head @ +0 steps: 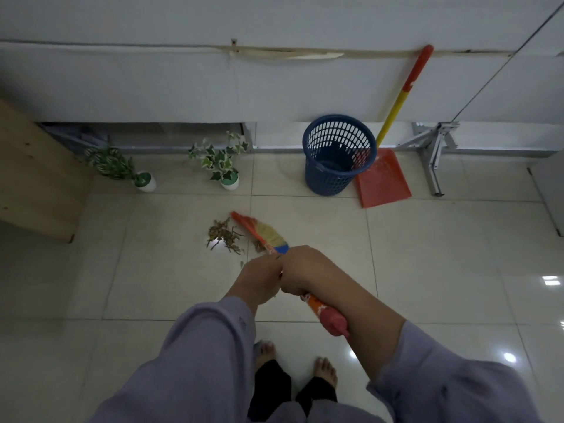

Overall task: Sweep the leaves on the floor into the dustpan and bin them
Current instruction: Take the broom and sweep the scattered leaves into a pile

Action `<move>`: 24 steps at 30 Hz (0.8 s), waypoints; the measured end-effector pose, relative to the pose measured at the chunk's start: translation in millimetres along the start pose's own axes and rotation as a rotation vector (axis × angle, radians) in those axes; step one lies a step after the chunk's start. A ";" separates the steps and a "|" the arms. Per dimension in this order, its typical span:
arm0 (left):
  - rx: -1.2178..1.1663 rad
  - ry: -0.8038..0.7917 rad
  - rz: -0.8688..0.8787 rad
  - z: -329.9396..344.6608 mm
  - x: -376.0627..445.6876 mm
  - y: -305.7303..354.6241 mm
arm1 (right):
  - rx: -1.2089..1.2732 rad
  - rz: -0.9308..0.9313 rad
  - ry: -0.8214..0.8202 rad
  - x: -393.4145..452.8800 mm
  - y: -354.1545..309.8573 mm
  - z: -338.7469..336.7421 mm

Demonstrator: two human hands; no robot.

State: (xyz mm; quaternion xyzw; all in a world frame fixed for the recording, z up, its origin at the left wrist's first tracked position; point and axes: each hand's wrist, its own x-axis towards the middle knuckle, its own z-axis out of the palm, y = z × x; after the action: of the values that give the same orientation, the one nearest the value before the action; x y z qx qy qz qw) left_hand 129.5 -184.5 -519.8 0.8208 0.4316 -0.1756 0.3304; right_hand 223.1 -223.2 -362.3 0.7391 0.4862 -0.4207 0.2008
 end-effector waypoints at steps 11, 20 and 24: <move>-0.015 0.231 0.161 -2.8 -49.8 56.1 | -0.004 0.047 0.086 -65.0 23.7 1.3; 0.045 0.094 -0.054 53.5 -49.5 58.2 | 0.137 -0.021 0.012 -79.5 46.3 36.0; 0.199 0.206 0.053 30.6 -78.3 48.6 | 0.179 -0.085 0.017 -80.5 43.2 39.2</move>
State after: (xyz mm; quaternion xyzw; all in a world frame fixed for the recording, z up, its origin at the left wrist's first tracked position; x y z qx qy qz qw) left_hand 125.2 -272.0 -477.9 0.8743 0.4217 -0.1234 0.2060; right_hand 230.7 -314.4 -323.5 0.7365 0.4792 -0.4642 0.1118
